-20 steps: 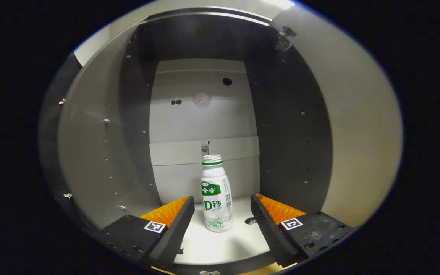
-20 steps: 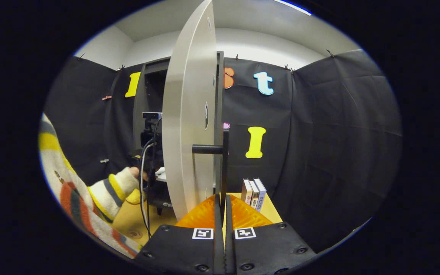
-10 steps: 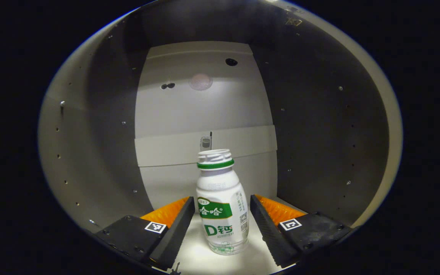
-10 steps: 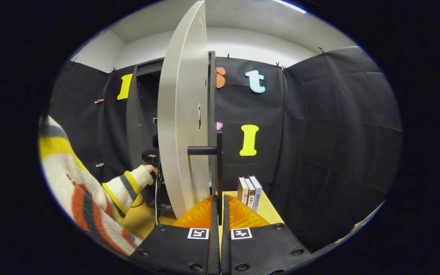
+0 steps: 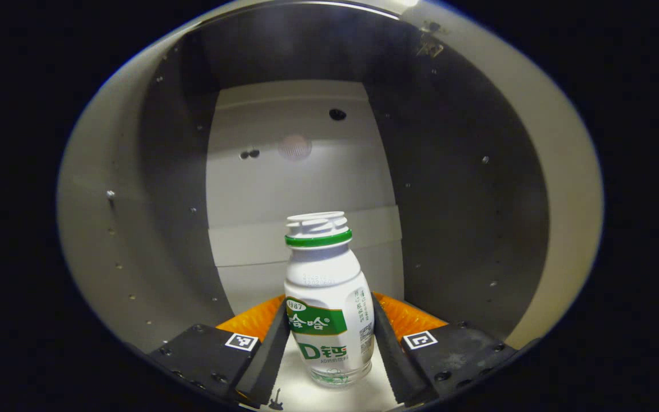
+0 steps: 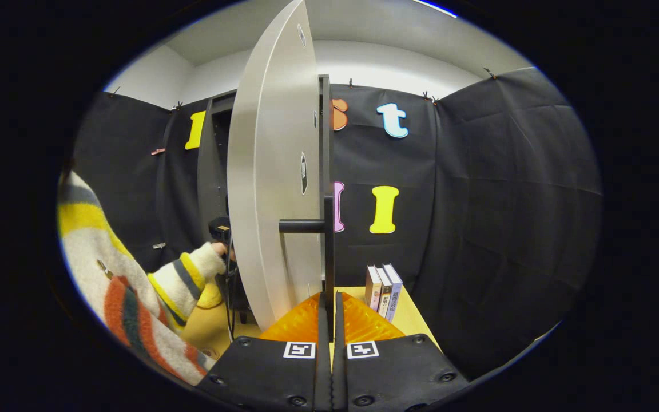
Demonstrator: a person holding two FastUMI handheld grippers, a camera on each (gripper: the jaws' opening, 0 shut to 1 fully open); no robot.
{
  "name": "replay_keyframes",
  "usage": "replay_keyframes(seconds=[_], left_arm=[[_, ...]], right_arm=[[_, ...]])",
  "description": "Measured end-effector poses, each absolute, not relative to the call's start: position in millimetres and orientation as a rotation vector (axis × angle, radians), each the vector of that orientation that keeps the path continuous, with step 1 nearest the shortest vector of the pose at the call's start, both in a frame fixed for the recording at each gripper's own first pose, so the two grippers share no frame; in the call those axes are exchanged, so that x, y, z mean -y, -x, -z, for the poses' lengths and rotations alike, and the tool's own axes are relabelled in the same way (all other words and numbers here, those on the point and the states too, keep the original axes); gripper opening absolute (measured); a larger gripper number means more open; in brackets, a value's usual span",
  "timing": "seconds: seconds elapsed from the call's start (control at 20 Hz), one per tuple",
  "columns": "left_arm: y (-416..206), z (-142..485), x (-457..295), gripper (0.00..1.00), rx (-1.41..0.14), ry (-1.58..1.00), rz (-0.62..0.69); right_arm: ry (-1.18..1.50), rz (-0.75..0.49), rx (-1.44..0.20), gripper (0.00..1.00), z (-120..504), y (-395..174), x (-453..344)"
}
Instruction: Open the cabinet door with the right hand, grasp the bottle in the cabinet with the left hand and place it on the coaster, then close the cabinet door with the right hand.
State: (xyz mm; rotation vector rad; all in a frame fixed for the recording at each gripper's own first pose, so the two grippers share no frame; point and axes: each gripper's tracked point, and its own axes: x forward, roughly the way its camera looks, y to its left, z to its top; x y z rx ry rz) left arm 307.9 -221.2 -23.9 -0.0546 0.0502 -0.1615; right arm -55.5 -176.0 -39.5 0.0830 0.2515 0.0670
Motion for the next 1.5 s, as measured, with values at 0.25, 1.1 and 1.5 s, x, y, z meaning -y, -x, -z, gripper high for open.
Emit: replay_keyframes(seconds=[0.25,1.1,1.5], left_arm=[[-232.2,0.5,188.1,0.77,-0.029,0.086,0.137],[-1.7,107.5,43.8,0.77,-0.236,0.101,0.075],[52.9,224.6,53.5,0.78,-0.321,0.243,0.171]], right_arm=[[-0.108,-0.202,-0.246,0.08,40.1,55.6,172.8],[-0.057,-0.134,-0.288,0.06,37.0,145.7,88.6],[-0.066,-0.228,-0.282,0.43,76.7,120.2,-1.3]])
